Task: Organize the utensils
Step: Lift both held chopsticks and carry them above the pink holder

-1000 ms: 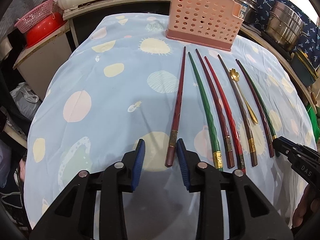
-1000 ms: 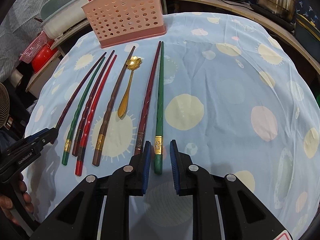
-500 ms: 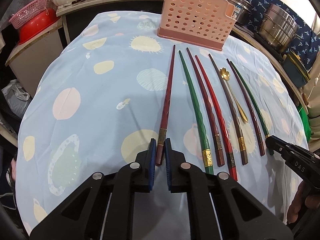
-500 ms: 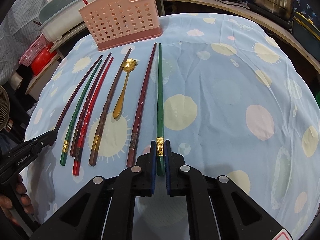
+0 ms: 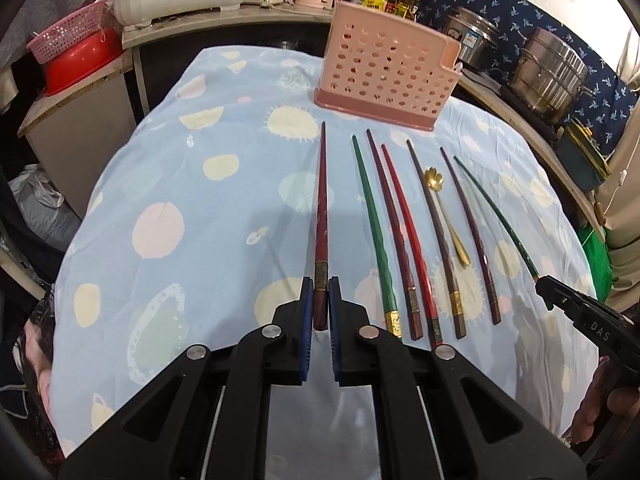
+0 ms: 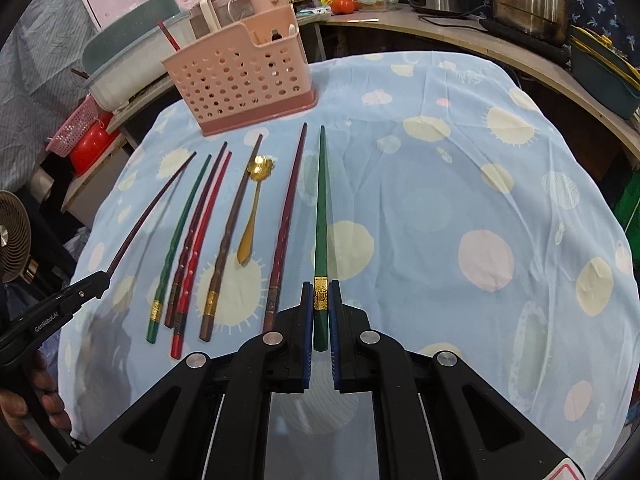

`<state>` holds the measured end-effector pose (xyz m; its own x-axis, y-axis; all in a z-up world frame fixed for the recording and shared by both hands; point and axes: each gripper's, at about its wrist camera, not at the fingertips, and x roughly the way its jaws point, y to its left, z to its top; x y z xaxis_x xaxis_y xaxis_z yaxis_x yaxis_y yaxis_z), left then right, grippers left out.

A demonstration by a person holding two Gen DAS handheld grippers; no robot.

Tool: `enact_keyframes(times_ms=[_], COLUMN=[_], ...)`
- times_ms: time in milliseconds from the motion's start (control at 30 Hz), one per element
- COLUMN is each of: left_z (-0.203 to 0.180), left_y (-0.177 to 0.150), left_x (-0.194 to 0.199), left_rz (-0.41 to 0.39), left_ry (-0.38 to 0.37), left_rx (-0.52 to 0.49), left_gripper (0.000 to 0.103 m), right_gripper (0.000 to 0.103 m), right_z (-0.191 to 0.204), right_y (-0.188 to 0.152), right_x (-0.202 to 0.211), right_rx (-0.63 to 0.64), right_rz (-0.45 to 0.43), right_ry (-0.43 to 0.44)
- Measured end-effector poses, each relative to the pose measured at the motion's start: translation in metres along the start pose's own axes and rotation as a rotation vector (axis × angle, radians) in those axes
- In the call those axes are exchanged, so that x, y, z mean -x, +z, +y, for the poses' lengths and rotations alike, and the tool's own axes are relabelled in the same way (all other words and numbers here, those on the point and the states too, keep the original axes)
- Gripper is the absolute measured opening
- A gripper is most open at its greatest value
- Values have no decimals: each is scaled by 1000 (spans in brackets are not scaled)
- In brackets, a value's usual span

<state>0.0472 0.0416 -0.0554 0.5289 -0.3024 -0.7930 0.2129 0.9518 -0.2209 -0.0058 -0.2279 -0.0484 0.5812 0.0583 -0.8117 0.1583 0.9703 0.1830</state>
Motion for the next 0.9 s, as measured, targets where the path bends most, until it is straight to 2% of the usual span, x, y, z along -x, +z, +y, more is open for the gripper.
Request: enact_keyframes(times_ms=[900], left_z=[-8], left_y=[84], left_x=[99], left_rz=[-263], left_ry=[-1], left_rx=[-35], left_gripper=[7], right_gripper=[7], right_z=[1], right_y=[82], right_x=[94], right_rx=[-16], right_rz=[-257], right_ry=[60])
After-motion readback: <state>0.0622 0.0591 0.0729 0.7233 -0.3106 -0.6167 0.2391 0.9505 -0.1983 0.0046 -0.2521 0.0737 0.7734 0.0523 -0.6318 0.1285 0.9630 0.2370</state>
